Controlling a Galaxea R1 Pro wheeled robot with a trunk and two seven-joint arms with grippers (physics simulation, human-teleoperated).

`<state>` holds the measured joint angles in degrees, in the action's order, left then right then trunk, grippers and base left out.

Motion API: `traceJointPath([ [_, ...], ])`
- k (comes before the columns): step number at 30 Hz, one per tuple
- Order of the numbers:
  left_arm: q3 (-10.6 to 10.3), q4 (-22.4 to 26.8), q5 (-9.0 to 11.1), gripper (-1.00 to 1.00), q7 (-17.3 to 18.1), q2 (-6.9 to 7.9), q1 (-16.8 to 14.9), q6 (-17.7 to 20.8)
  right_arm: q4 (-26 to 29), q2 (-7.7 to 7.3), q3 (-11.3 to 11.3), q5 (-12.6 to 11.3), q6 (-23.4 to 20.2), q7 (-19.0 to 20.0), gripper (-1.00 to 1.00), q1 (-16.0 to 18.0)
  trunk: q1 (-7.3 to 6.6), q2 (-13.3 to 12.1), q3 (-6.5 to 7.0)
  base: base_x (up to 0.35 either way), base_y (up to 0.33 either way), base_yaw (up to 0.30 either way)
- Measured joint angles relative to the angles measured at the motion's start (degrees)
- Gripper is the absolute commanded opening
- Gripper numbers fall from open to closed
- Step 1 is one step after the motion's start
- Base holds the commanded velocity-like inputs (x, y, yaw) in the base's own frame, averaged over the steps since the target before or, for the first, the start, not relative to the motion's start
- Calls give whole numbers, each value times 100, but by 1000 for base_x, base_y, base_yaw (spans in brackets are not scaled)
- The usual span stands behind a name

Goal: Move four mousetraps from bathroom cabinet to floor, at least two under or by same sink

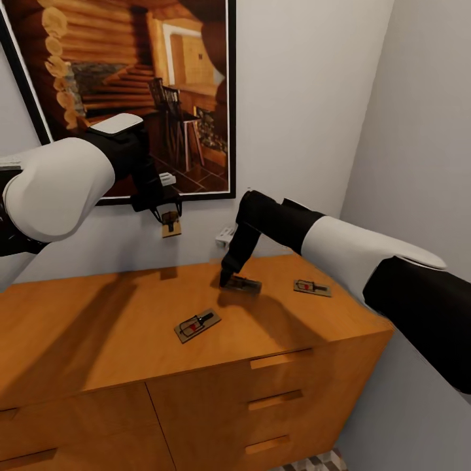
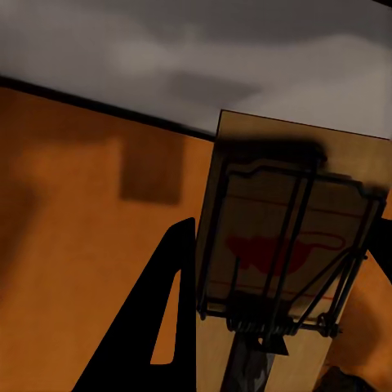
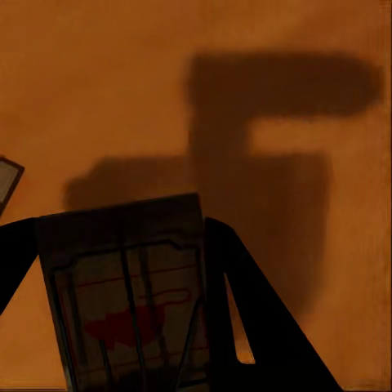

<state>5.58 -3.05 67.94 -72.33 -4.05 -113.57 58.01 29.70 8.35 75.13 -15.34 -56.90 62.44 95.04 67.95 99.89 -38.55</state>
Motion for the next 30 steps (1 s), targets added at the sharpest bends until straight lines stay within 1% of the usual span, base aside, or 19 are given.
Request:
traceJointPath([
  [2, 0, 0, 0, -100, 0, 0, 2, 0, -7, 0, 0, 9, -2, 3, -100, 74, 0, 0, 0, 0, 0, 0],
  [6, 0, -7, 2, -100, 0, 0, 10, 0, -48, 0, -1, 17, -2, 6, -100, 353, 0, 0, 0, 0, 0, 0],
  [9, 1, -8, 0, -100, 0, 1, 36, -1, -142, 0, -3, 24, 0, 8, -100, 438, 0, 0, 0, 0, 0, 0],
  [20, 0, -8, 0, -100, 2, 0, 79, -8, -522, -3, -4, 44, 1, 3, -100, 468, 0, 0, 0, 0, 0, 0],
  [30, 0, -7, 0, -100, 5, 0, 88, -9, -577, -19, -8, 41, 0, 1, -100, 466, 0, 0, 0, -7, 0, 0],
])
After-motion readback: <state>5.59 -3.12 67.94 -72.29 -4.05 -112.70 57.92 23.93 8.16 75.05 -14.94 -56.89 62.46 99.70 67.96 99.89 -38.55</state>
